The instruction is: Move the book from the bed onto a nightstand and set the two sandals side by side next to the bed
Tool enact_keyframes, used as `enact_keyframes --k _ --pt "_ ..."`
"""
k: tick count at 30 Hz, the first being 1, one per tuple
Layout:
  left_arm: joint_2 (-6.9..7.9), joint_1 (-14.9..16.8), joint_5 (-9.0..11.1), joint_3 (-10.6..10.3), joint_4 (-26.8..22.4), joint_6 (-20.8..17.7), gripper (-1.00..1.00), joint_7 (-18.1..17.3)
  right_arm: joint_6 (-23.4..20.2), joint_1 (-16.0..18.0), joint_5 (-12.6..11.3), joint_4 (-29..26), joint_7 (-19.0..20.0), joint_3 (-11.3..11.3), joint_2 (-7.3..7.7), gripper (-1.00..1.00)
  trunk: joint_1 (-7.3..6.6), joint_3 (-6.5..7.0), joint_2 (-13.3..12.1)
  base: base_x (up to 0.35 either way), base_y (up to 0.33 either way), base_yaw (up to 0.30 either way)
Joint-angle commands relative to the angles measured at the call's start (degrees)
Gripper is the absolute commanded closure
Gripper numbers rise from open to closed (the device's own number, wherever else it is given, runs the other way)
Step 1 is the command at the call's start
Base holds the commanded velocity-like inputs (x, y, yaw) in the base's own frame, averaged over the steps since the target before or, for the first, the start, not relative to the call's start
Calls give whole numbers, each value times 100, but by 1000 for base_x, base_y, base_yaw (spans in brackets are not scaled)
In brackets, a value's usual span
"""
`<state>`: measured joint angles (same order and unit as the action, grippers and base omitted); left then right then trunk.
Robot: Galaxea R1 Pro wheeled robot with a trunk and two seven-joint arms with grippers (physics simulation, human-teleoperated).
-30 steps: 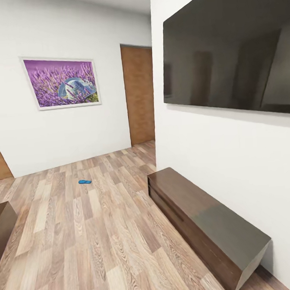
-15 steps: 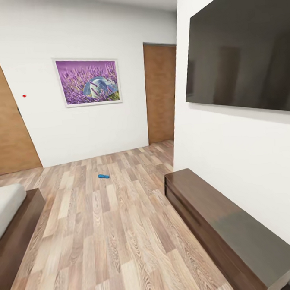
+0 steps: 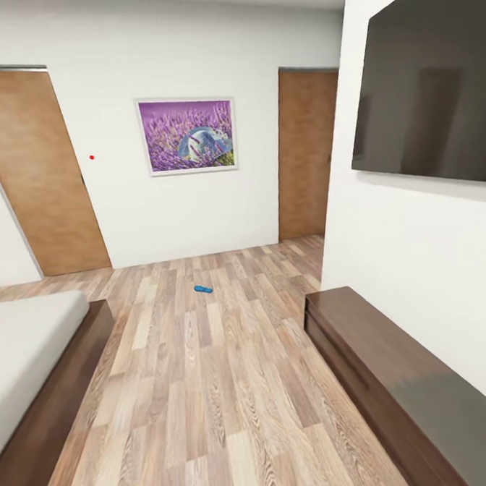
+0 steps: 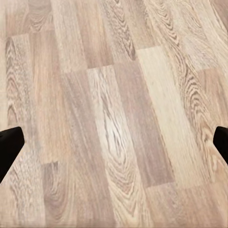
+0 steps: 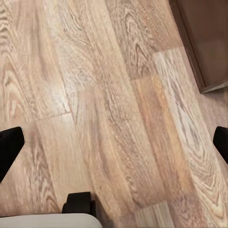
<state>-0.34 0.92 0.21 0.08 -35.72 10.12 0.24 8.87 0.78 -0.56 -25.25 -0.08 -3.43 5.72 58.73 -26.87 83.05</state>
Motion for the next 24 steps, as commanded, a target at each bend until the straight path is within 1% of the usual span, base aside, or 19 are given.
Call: enact_keyframes --k 1,24 --pt "-1 5 1 1 9 25 -100 3 18 1 -6 2 -1 -8 -1 -100 0 -6 3 0 0 293" --pt "-1 5 5 1 22 51 -100 3 24 1 -6 3 -1 0 -1 -100 0 -6 3 0 0 293"
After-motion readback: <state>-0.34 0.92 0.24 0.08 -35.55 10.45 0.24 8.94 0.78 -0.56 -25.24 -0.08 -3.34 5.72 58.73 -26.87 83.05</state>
